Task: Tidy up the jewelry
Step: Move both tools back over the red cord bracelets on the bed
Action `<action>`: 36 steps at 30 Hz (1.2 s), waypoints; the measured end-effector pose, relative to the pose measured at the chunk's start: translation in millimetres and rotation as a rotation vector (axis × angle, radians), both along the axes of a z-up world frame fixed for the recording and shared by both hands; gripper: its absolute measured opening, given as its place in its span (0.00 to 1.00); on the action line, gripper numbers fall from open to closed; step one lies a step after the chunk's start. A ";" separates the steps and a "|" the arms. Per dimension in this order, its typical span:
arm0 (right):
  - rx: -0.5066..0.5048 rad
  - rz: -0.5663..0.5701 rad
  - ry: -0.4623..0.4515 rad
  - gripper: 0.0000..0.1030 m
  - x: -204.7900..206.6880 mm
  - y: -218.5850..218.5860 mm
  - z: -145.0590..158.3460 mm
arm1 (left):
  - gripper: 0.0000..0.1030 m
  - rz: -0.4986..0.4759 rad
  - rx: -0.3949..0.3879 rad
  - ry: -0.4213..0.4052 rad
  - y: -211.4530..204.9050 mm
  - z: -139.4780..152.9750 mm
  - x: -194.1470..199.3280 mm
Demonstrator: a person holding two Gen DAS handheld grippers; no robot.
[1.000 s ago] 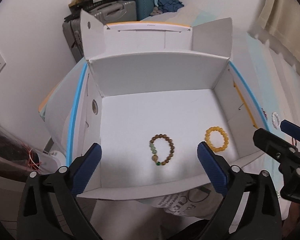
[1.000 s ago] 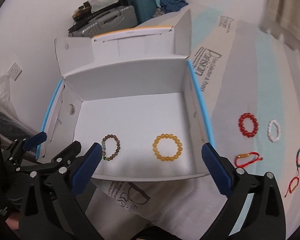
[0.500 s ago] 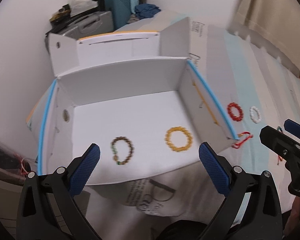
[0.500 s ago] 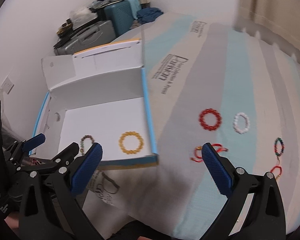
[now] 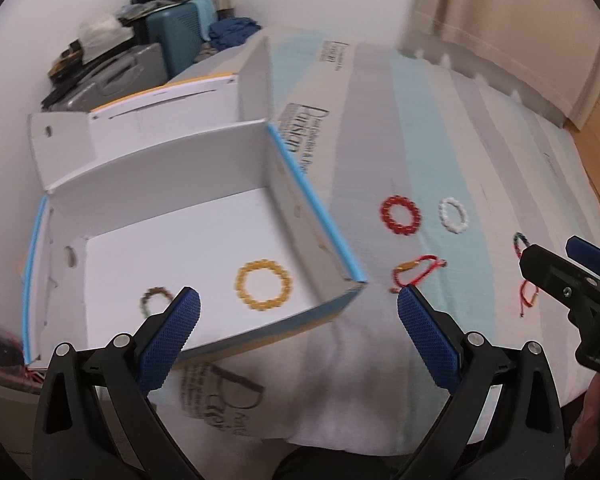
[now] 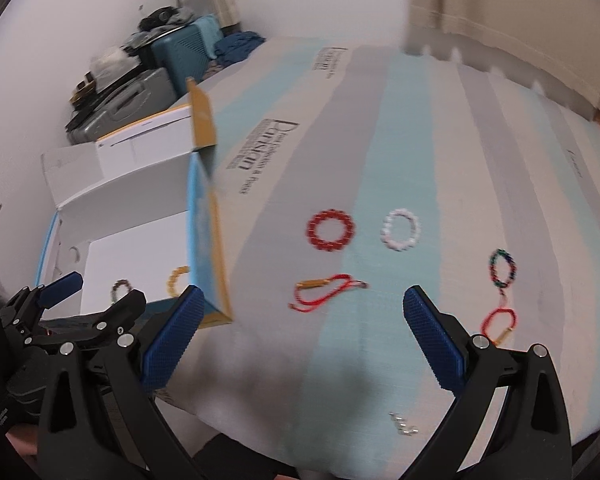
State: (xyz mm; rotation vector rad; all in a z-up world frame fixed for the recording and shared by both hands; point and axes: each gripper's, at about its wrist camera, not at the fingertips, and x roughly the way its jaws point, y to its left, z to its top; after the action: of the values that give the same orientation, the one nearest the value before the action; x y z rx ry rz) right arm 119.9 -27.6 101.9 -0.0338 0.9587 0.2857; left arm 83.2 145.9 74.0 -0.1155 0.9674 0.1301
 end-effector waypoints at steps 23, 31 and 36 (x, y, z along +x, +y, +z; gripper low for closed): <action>0.004 -0.222 0.045 0.93 15.2 -152.7 -41.3 | 0.94 -0.213 -0.003 0.022 -126.4 -51.3 54.3; 0.006 -0.296 0.097 0.93 28.5 -205.4 -71.7 | 0.94 -0.247 -0.016 0.045 -147.5 -81.8 78.6; 0.004 -0.329 0.142 0.93 40.0 -226.0 -97.9 | 0.94 -0.241 -0.021 0.069 -147.3 -107.3 93.1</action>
State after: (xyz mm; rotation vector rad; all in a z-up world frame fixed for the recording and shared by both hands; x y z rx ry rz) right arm 159.9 -253.7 4.0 0.1482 1.0865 -0.0143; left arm 176.3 -1.4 -33.2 -0.0135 1.0445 -0.0980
